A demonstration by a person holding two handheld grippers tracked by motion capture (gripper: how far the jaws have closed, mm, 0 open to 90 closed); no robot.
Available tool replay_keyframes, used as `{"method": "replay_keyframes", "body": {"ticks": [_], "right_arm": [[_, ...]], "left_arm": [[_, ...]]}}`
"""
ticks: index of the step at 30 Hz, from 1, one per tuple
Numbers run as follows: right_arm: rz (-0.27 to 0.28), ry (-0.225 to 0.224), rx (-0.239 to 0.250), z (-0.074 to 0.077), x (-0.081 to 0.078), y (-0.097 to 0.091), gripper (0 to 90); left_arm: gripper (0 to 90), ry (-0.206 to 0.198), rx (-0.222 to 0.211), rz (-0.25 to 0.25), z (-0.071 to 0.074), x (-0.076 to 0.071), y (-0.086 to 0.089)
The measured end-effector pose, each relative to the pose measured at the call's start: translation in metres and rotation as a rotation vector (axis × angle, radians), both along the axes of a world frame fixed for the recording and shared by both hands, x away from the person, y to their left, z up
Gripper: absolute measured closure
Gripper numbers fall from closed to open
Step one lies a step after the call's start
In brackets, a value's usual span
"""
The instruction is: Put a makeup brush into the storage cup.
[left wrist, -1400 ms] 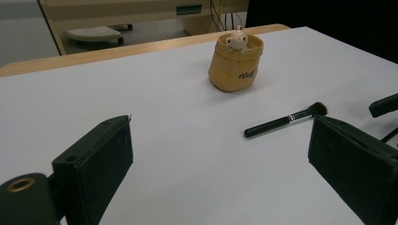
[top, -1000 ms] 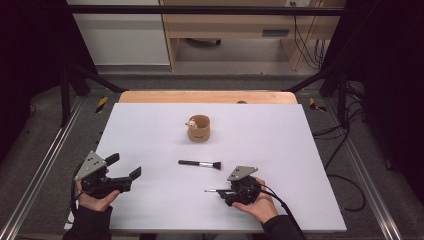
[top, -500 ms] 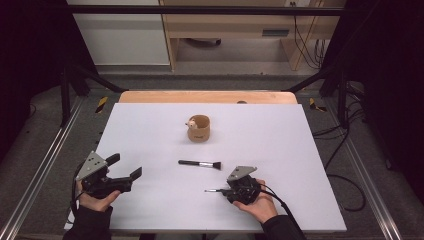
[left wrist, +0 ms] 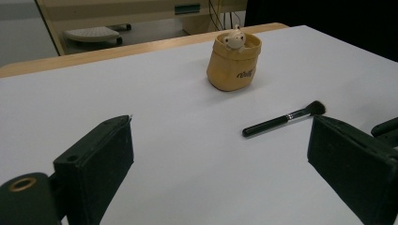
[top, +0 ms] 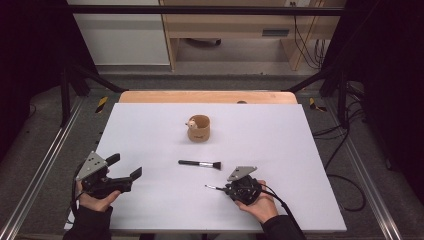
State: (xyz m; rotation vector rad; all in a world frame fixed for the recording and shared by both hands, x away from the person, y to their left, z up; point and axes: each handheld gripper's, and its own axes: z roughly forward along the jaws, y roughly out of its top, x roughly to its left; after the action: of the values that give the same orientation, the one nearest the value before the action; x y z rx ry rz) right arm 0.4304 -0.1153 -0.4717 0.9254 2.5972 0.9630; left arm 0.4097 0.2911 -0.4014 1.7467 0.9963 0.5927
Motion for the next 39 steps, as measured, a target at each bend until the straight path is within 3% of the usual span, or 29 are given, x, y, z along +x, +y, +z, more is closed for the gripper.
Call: {"method": "replay_keyframes", "body": {"ticks": [9, 16, 21, 22, 28, 35, 39], "right_arm": [[-0.005, 0.010, -0.002, 0.000, 0.000, 0.000, 84.8], [-0.009, 0.003, 0.014, 0.008, 0.000, 0.000, 68.3], [0.004, -0.007, -0.001, 0.029, 0.002, -0.001, 59.6], [0.001, 0.010, -0.004, 0.033, 0.003, 0.001, 58.0], [0.040, 0.065, -0.097, 0.048, 0.016, 0.015, 56.3], [0.069, 0.146, -0.199, 0.044, 0.025, 0.030, 57.6], [0.075, 0.166, -0.230, 0.041, 0.028, 0.034, 59.7]], "left_arm": [[6.6, 0.000, 0.000, 0.000, 0.000, 0.000, 0.000], [6.6, -0.002, -0.003, 0.000, 0.001, 0.000, 0.000], [6.6, -0.003, -0.008, -0.002, 0.002, 0.000, 0.001], [6.6, -0.002, -0.008, -0.003, 0.002, 0.000, 0.001], [6.6, 0.001, 0.000, -0.008, 0.002, 0.000, 0.001], [6.6, 0.002, 0.009, -0.013, 0.001, 0.000, -0.001], [6.6, 0.006, 0.010, -0.015, 0.001, 0.001, -0.001]]}}
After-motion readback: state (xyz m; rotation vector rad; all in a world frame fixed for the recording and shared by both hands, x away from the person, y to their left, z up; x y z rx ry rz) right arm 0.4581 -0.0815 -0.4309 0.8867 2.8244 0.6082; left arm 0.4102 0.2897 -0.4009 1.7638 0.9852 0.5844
